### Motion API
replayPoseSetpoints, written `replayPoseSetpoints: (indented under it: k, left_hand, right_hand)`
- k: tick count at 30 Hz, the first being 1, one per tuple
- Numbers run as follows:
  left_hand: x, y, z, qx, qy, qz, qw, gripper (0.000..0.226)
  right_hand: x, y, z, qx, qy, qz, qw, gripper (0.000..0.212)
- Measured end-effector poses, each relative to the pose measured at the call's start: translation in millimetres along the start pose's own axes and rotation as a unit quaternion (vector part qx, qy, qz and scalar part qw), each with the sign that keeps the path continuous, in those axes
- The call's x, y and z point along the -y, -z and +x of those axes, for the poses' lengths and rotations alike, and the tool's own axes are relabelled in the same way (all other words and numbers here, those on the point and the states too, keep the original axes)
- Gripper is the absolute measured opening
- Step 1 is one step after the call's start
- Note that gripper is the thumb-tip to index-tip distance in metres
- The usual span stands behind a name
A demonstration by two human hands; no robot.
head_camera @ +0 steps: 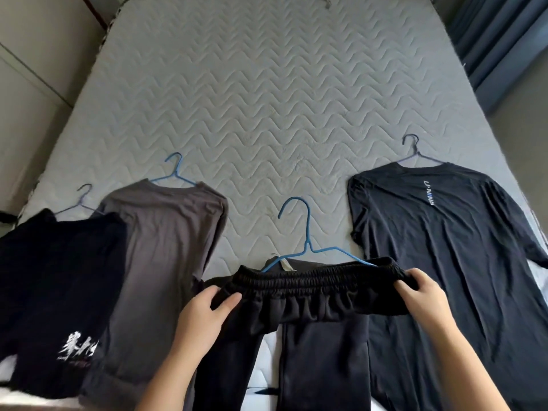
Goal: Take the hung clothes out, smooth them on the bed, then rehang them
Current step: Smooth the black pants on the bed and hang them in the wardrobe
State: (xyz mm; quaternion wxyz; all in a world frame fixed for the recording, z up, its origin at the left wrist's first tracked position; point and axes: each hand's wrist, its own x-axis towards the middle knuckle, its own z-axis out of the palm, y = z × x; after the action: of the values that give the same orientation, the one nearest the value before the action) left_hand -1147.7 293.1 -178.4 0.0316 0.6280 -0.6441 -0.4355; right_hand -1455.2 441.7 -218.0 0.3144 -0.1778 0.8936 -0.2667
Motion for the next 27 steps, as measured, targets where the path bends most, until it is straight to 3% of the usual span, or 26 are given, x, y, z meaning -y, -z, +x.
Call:
replayPoseSetpoints:
  k: [6,9,17,21,25,27]
  left_hand:
    - [47,4,-71,-0.056,0.004,0.027,0.998,0.049]
    - [95,19,-107,-0.081,0.049,0.017,0.995,0.046]
    - [233,39,-229,-0.155,0.127,-0.123,0.972,0.047]
    - [304,57,-303,-0.218,0.173,-0.179,0.944,0.032]
    - [377,65,-384,-0.282,0.229,-0.246,0.898,0.054]
    - [402,65,-424,-0.314,0.255,-0.292,0.867,0.038]
  right_hand:
    - [-3,-7,-64,-0.003,0.022,-0.053,0.998,0.006]
    - [5,-18,-101,0.021,0.063,-0.089,0.994,0.008]
    - [32,-80,-211,0.092,0.192,-0.192,0.958,0.011]
    - [45,-129,-287,0.144,0.268,-0.230,0.925,0.011]
    - [57,-193,-363,0.212,0.343,-0.276,0.872,0.008]
    - [63,-223,-399,0.245,0.377,-0.291,0.845,0.009]
